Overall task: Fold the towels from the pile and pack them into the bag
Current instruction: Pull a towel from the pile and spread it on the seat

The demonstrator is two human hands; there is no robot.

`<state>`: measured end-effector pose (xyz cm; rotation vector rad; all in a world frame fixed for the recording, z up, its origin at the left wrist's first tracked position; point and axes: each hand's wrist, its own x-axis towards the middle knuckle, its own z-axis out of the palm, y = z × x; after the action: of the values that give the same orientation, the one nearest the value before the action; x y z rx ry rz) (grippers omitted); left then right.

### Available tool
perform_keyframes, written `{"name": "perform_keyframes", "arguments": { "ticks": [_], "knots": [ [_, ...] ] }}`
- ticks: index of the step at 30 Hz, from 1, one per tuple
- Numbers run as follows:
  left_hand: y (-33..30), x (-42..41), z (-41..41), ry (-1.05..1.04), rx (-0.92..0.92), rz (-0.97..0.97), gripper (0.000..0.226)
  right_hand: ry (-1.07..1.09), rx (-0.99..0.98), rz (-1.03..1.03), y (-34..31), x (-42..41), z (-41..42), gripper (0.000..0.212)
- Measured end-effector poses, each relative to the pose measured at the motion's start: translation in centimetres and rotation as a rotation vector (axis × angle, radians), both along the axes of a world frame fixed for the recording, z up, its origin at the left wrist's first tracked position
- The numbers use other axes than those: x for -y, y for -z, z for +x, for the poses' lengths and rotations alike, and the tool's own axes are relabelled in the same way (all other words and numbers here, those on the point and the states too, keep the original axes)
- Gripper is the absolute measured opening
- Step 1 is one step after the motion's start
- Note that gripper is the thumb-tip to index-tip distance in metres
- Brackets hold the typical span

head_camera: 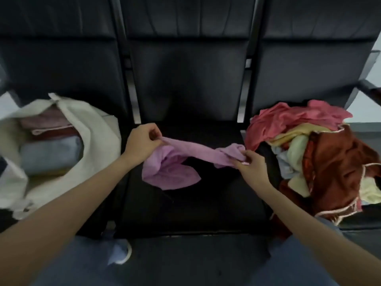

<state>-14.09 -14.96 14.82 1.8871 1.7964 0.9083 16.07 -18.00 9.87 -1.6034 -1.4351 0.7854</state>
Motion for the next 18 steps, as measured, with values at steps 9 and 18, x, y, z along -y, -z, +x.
{"name": "perform_keyframes", "arguments": {
  "ticks": [9, 18],
  "knots": [
    [11.1, 8.7, -3.8, 0.081, -0.313, -0.421, 0.032, -0.092, 0.112, -0.478, 9.1, 6.4, -1.6, 0.01],
    [14.5, 10.9, -4.1, 0.072, -0.428, -0.429, 0.012, -0.014, 0.308, -0.498, 8.2, 6.8, -1.1, 0.031]
  ]
}}
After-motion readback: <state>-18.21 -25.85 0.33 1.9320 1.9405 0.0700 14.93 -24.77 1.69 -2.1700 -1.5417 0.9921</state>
